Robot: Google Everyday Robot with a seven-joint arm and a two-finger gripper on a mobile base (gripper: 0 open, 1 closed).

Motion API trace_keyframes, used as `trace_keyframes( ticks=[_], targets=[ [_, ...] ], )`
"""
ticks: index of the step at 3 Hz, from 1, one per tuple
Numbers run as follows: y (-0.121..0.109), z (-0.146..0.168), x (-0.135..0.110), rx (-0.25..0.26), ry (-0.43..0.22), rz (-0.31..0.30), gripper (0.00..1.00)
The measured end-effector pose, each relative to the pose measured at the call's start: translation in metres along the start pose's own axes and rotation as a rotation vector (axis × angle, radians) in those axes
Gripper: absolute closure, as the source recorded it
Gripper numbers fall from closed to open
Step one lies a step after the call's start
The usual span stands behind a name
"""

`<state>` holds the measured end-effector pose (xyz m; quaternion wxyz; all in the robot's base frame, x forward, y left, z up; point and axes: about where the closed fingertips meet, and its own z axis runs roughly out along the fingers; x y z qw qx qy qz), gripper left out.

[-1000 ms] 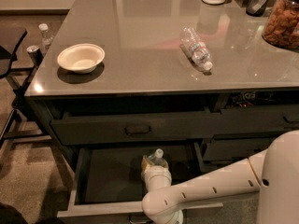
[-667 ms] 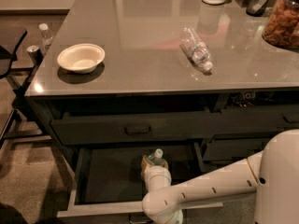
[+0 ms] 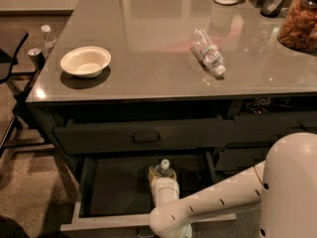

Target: Place blue plastic bottle into middle drawer

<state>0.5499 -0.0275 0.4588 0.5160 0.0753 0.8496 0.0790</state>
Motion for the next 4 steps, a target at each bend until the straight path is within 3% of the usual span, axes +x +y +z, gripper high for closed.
trace_keyframes(
  ticks=[4],
  targets=[
    [0.004, 0.000, 0.013, -0.008, 0.019, -0.074, 1.00]
  ],
)
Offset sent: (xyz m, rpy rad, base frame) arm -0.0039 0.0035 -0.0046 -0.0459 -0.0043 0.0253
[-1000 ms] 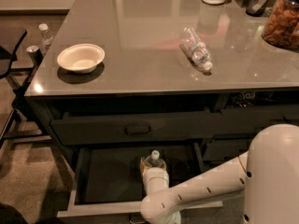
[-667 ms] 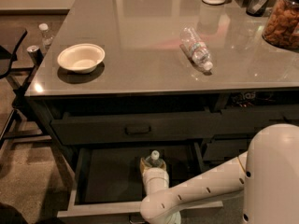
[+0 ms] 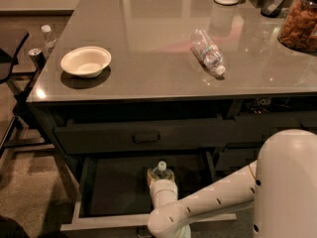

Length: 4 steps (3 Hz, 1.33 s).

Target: Place blue plastic bottle into middle drawer

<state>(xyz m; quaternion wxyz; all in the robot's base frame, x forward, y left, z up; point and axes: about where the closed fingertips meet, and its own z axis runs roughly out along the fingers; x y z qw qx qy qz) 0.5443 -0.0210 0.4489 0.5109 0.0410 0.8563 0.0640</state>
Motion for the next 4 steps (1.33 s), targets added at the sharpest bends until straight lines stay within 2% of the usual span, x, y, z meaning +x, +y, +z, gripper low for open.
trace_keyframes(
  ticks=[2, 3, 4],
  targets=[
    [0.0033, -0.0017, -0.0005, -0.004, 0.018, -0.024, 1.00],
    [0.0033, -0.0017, -0.0005, -0.004, 0.018, -0.024, 0.81],
    [0.0033, -0.0017, -0.0005, -0.004, 0.018, -0.024, 0.58]
  ],
)
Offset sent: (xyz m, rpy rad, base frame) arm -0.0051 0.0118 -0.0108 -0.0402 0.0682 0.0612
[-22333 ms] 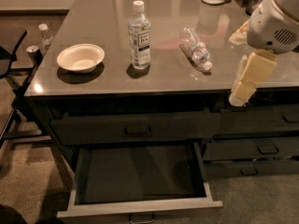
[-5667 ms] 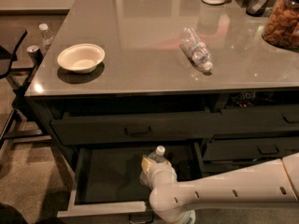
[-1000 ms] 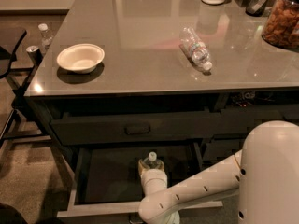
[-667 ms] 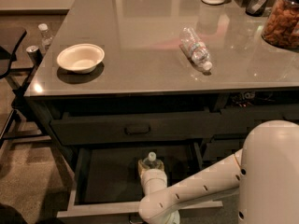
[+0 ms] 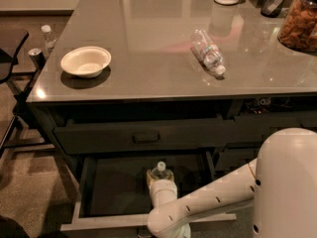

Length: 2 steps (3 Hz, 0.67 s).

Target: Place blue plastic bottle into middle drawer

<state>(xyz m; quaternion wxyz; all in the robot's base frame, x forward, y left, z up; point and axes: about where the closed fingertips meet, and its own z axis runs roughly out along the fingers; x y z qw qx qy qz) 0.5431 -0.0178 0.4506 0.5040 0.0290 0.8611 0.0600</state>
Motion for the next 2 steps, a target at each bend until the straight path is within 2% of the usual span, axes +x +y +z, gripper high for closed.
trace_keyframes(
  ticks=[2],
  targets=[
    [0.0000, 0.0000, 0.0000, 0.000, 0.000, 0.000, 0.11]
  ],
)
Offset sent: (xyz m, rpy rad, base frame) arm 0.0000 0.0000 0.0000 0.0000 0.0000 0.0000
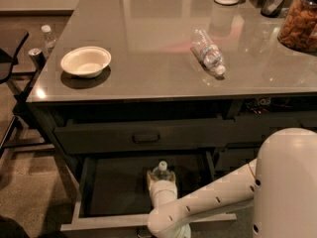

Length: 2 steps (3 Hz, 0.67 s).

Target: Place blue plastic bottle into middle drawer

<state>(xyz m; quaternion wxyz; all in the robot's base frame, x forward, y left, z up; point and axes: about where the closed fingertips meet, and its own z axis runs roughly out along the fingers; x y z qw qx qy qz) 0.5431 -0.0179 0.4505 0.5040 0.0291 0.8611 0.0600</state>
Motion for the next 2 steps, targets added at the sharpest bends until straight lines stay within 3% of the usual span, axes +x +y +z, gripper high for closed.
trace_keyframes(
  ticks=[1, 2],
  targets=[
    [0.0000, 0.0000, 0.0000, 0.000, 0.000, 0.000, 0.00],
    [0.0000, 0.0000, 0.0000, 0.000, 0.000, 0.000, 0.00]
  ],
)
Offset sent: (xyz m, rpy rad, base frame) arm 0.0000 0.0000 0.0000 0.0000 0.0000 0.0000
